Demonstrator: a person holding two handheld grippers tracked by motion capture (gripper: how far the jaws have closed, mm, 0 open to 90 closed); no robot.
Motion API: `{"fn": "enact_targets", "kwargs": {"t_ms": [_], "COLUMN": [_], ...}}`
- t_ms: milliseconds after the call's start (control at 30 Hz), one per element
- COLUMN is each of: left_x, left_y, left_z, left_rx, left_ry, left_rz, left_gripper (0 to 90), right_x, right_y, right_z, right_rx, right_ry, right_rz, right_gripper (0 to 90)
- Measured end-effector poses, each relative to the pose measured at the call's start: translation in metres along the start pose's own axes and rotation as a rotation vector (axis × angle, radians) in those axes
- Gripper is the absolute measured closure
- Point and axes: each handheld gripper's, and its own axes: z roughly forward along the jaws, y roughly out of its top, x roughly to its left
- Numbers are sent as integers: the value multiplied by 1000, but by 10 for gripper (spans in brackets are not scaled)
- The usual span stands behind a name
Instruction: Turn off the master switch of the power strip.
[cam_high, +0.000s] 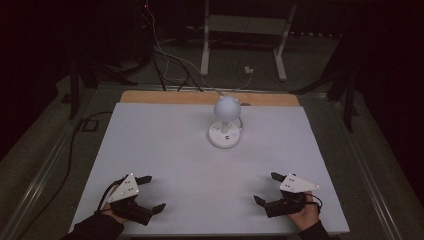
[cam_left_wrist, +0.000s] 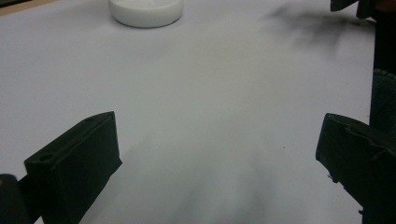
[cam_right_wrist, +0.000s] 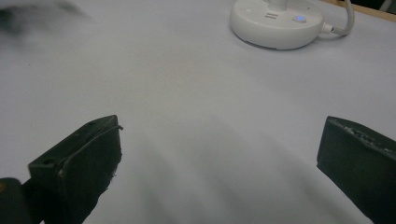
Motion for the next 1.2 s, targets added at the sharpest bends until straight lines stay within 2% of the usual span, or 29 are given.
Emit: {"fn": "enact_targets", "kwargs": {"t_ms": [267, 700, 867, 1133, 1200], "left_x": [0, -1, -1, -1, -1], "left_y": [1, 1, 1, 1, 1], "left_z": [0, 0, 0, 1, 1], "left_rx": [-4, -1, 0, 7, 8], "left_ry": [-10, -8, -7, -5, -5], "left_rz": [-4, -3, -4, -1, -1], "left_gripper": [3, 3, 3, 3, 3], "right_x": [2, 8, 12, 15, 16], "right_y": [1, 8, 11, 20, 23], "right_z": [0, 1, 2, -1, 0], "right_rx": [8, 26, 36, 28, 29], "right_ry": [-10, 17, 23, 44, 44], "right_rz": [-21, 0, -10, 11, 3], "right_gripper": [0, 0, 0, 0, 0]}}
